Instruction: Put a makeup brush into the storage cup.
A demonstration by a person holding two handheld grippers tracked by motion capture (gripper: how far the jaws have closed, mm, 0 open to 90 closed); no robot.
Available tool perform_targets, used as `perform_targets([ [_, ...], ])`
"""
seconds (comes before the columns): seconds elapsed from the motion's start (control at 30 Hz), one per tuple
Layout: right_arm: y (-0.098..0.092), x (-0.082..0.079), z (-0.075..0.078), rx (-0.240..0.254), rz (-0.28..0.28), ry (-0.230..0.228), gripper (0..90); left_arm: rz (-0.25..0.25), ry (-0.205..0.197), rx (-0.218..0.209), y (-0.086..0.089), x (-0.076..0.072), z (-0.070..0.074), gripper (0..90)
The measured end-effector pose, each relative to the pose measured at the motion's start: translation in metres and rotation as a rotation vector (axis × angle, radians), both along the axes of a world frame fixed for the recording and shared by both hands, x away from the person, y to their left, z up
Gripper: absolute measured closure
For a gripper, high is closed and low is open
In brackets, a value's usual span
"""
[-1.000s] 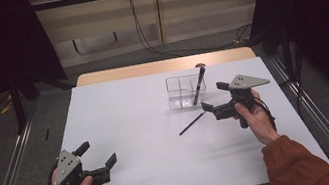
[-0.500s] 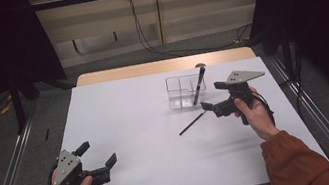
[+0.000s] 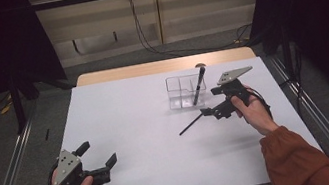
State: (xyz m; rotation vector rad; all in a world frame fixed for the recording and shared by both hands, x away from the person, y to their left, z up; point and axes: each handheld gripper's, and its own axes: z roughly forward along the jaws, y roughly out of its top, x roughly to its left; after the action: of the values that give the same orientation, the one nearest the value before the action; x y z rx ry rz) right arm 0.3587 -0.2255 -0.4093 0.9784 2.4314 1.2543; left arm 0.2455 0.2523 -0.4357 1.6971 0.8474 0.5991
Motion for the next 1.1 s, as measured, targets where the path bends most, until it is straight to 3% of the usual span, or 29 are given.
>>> perform_targets([
  [0.3, 0.002, 0.005, -0.007, -0.069, 0.078, 0.106, 3.4, -0.001, 0.000, 0.001, 0.000, 0.000, 0.000, 2.3],
  [0.47, 0.008, 0.008, -0.009, -0.161, 0.123, 0.166, 3.1, 0.000, 0.001, 0.002, 0.000, 0.000, 0.000, 2.3],
  [0.73, 0.012, 0.013, -0.013, -0.250, 0.148, 0.250, 3.6, -0.002, 0.001, 0.001, 0.000, 0.000, 0.000, 2.2],
  [1.1, 0.015, 0.025, -0.019, -0.335, 0.219, 0.301, 4.3, -0.001, 0.006, -0.001, -0.001, 0.001, -0.001, 2.3],
])
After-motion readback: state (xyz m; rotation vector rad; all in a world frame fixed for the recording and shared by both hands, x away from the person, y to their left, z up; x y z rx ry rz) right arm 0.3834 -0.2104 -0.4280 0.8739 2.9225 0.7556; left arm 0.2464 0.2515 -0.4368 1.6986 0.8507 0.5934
